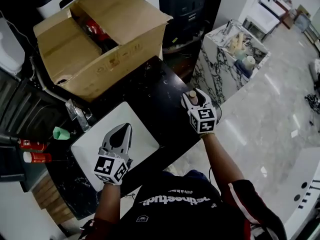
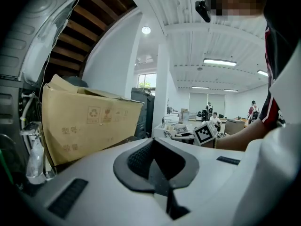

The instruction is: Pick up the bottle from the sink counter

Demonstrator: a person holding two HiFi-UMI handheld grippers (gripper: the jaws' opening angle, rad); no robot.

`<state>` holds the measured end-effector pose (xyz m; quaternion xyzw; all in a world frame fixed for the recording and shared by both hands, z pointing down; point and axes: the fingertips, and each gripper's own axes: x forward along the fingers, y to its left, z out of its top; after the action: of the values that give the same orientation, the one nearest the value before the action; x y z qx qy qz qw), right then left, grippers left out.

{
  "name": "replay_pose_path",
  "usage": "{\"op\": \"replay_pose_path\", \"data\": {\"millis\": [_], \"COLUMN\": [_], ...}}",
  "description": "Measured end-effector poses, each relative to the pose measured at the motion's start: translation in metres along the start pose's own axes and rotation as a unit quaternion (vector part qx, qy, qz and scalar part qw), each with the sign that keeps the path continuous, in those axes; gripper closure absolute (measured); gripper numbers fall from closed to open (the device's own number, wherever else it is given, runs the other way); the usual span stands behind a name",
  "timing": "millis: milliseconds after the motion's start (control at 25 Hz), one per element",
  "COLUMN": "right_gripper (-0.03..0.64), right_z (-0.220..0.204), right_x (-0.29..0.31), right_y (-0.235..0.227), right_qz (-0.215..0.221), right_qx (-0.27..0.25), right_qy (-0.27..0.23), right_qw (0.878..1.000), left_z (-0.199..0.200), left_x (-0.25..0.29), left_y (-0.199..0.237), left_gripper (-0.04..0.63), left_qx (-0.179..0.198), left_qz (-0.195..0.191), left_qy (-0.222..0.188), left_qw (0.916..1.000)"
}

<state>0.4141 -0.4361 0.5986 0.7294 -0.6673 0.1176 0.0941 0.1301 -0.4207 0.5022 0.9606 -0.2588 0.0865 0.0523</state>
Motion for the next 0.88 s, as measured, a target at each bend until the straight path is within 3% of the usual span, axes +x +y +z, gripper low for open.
{"op": "replay_pose_path", "data": {"millis": [120,480,680,880], "right_gripper": [0.459,0.463,0.463,0.463], "right_z": [-0.004,0.015,0.058,0.099], "right_x": [0.005,-0.017,-0.04,-0.067], "right_y": [-0.001,0.028,0.086,0.18], "right_qz": [-0.01,0.048,0.106,0.187], "right_qx": [-0.009,-0.047,-0.066,-0.078], "right_qy": [0.012,0.015,-0.012,-0.035], "right_qw": [1.0,0.998,0.992,0.979], "left_z": [0.002,0.014,0.023,0.027], "left_x": [0.002,-0.041,-0.079,-0.127], "left_y": [0.002,0.019,0.033,0.053], "left_gripper": [0.58,0.58,0.58,0.58], "left_qx": [-0.003,-0.004,-0.004,-0.006], "left_qz": [0.001,0.05,0.088,0.135], "left_qy": [0.003,-0.007,-0.027,-0.031], "left_qw": [1.0,0.9987,0.9958,0.9903]}}
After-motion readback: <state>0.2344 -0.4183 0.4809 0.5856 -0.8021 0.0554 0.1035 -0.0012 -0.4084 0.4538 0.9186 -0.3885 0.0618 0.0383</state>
